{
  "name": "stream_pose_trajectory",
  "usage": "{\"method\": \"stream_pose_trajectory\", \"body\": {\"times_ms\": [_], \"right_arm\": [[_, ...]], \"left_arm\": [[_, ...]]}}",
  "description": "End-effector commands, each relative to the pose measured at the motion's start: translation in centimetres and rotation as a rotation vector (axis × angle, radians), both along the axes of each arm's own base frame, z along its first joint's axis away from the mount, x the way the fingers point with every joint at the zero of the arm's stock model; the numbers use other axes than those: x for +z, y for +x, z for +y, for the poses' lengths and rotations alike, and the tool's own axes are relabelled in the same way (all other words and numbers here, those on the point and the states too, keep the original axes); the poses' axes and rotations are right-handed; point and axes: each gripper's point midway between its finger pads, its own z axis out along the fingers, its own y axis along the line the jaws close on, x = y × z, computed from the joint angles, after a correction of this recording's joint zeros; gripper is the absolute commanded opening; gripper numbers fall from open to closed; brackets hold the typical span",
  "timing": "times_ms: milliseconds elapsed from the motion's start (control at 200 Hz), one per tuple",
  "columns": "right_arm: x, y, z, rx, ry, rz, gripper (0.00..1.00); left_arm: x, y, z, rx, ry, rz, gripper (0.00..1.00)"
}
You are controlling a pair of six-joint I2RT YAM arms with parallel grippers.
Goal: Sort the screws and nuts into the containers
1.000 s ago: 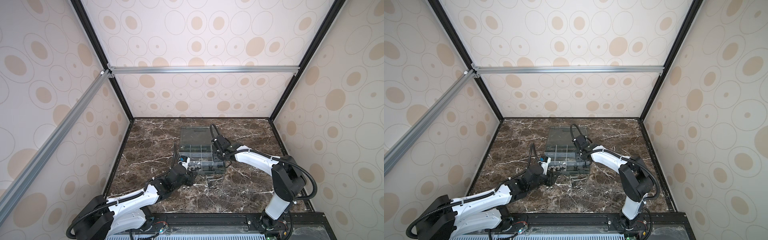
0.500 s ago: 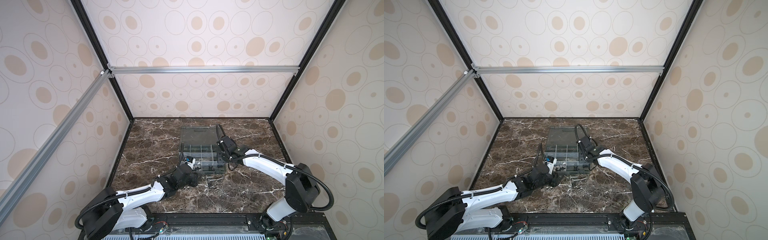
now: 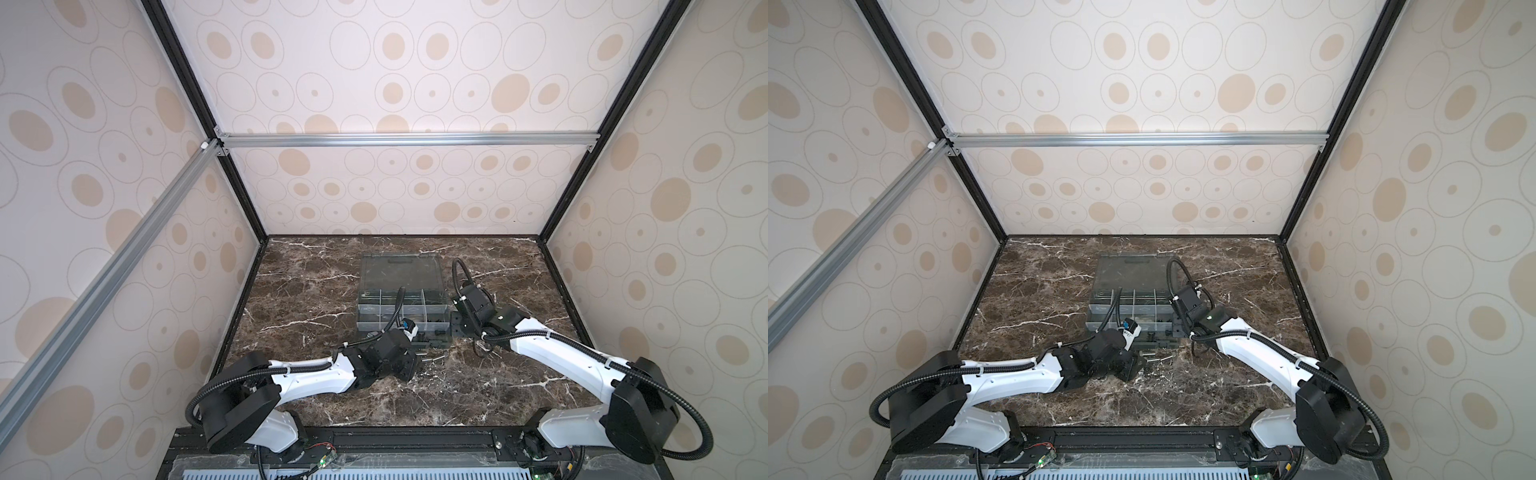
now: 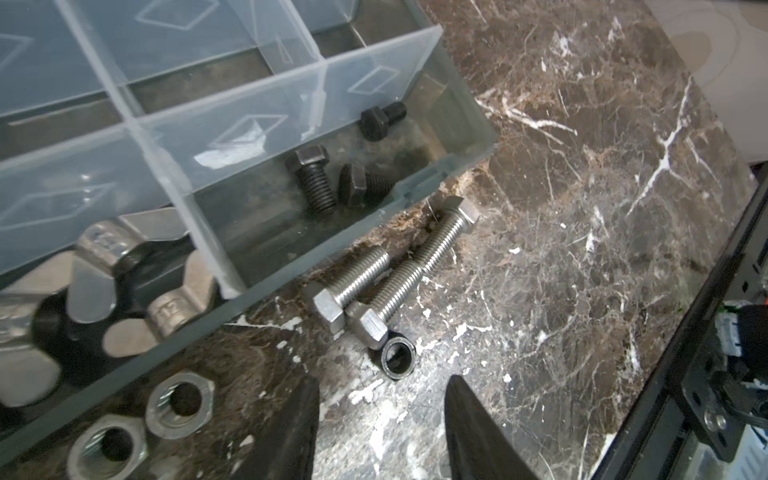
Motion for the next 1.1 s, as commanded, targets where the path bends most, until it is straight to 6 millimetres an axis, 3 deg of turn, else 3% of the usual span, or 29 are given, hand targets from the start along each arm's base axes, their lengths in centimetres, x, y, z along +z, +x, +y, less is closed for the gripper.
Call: {"method": "stream_pose_trajectory", "body": {"times_ms": [0, 455, 1095], "right_arm": [[-0.2, -0.6, -1.5, -0.052, -0.023, 0.003, 0.51], [-1.2, -1.2, -1.8, -0.061, -0.022, 0.023, 0.51], [-2.3, -1.0, -1.5, -0.059, -0.027, 0.046, 0.51]], "left_arm": [[0.1, -0.6, -1.2, -0.057, 0.028, 0.005, 0.49], [-2.7, -0.7, -1.8, -0.092, 0.151, 0.026, 0.49], [-4.5, -0.9, -3.1, -0.143, 0.208, 0.029, 0.43]]}}
